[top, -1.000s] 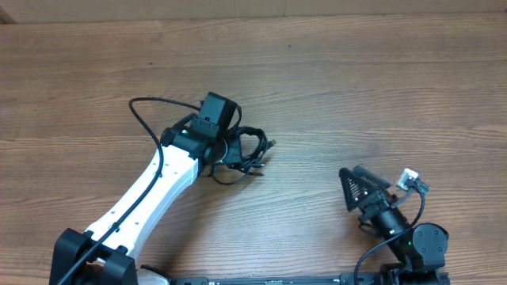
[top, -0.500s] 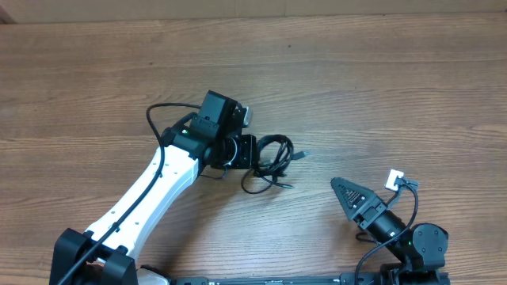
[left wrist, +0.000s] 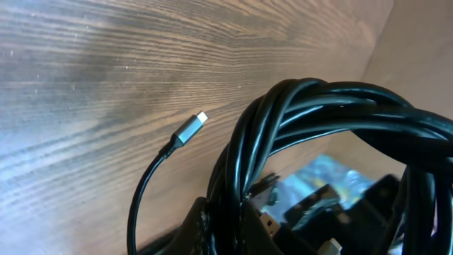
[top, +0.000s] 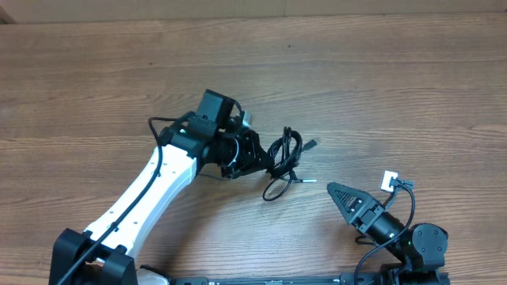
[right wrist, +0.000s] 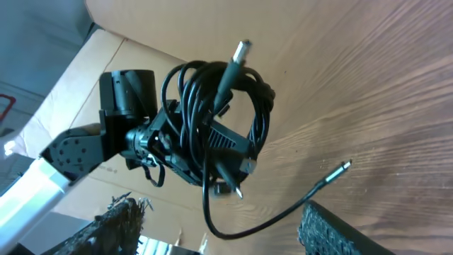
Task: Untangle cables
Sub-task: 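Lift the cable bundle with the left gripper toward the center, then move the right gripper toward the hanging cable under the left gripper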
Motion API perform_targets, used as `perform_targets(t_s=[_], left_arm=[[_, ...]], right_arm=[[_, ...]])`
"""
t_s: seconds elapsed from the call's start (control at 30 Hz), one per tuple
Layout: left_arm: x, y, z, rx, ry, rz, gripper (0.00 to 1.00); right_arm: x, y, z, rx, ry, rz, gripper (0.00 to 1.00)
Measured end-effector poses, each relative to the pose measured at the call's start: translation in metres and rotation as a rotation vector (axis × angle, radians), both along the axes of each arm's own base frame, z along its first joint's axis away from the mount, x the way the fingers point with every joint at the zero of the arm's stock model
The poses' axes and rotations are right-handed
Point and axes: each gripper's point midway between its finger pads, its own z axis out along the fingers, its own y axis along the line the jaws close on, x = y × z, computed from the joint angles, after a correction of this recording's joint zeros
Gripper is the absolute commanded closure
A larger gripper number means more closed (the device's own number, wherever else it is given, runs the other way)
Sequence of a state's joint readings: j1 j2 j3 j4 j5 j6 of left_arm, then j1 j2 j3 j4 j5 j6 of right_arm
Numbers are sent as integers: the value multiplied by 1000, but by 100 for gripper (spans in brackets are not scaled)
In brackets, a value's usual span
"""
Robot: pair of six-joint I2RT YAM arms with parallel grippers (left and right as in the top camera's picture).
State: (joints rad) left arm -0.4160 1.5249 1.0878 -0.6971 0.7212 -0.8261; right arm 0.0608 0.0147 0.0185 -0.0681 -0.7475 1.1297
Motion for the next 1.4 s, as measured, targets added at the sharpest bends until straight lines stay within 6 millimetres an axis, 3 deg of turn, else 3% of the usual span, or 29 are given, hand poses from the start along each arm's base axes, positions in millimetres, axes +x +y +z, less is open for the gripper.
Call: perform_targets(t_s=[0.47,0.77,0.93,1.07,1.17,1.4], left_arm=[[25,36,21,-172,237,249,95],[20,31,29,-223,363,298,96],[24,30,32,-239,360,304,95],[25,29,33,-245,356,303,96],[28,28,34,-251,340,300,96],[31,28,36,-260,318,298,96]], right_arm=[[7,-7,0,121,124,-59,36],[16,-15,1,154,142,-134,39],[17,-13,1,170,154,-146,45],[19,-11,0,187,177,-161,44],[19,-6,-2,190,192,-164,38],[22,11,12,219,152,-149,38]])
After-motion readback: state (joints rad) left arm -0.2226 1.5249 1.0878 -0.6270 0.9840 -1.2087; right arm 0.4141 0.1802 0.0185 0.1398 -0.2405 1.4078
